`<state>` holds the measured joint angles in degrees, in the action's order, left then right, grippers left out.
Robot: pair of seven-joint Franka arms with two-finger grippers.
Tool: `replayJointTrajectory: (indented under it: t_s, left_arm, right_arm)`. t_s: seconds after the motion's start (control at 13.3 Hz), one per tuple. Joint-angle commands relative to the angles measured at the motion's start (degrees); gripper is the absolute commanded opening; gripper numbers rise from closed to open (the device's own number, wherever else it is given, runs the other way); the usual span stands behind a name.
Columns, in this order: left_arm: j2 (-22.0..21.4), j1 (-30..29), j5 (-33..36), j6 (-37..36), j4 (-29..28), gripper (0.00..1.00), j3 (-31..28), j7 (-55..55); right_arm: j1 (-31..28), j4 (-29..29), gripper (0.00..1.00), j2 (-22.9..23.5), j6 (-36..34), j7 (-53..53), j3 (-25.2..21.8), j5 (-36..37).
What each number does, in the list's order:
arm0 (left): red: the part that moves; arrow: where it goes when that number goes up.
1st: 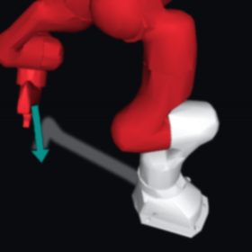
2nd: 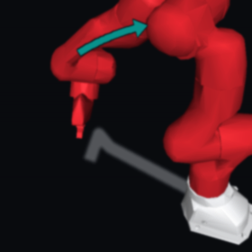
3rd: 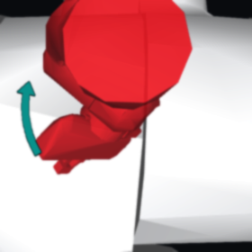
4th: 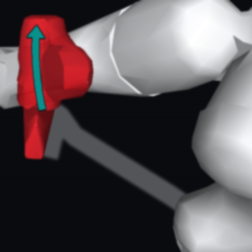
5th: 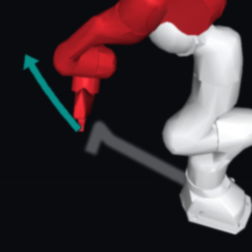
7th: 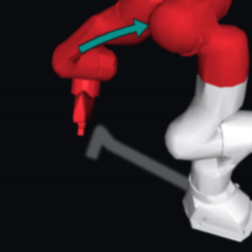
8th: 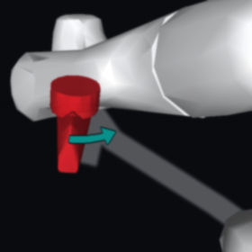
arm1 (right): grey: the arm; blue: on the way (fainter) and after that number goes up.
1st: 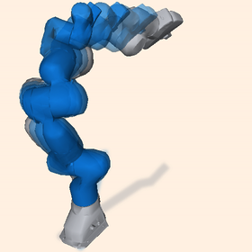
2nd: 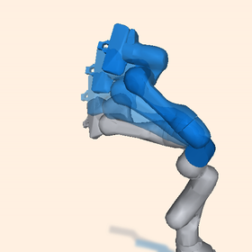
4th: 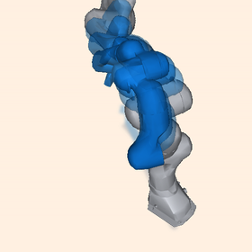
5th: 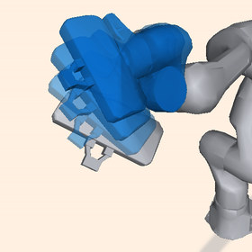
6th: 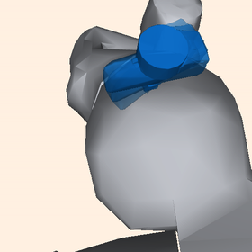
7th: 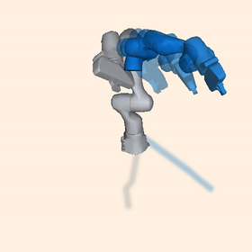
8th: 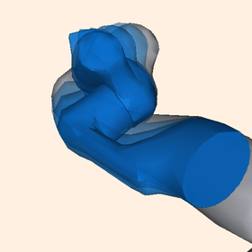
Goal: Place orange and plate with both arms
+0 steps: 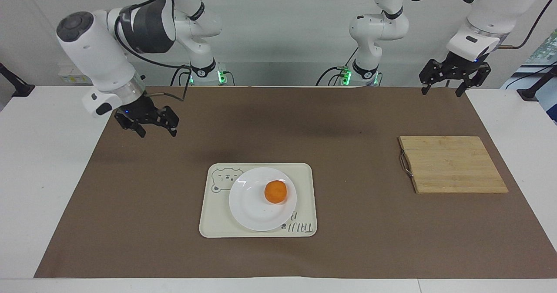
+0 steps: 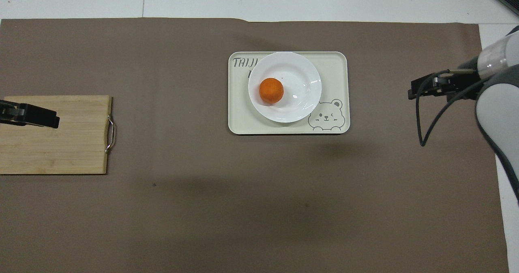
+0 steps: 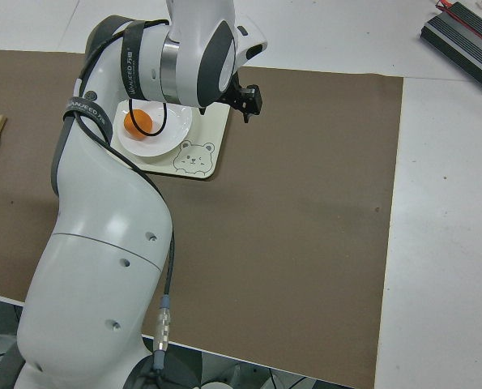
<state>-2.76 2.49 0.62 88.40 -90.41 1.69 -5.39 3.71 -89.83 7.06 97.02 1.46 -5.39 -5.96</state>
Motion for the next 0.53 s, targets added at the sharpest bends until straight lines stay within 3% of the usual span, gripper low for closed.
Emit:
replayJointTrajectory:
  t_s: [0.0, 0.45]
  left_arm:
    - [-0.8, 0.0, -0.4, 0.8, -1.2, 1.0, -0.1, 0.4]
    - [-0.8, 0.0, -0.4, 0.8, -1.2, 1.0, -0.1, 0.4]
  right_arm:
    - [-2.4, -1.0, 1.0, -4.8, -4.5, 0.9, 0.5, 1.8]
    - [-2.7, 0.4, 1.0, -11.4, -13.1, 1.0, 0.3, 4.6]
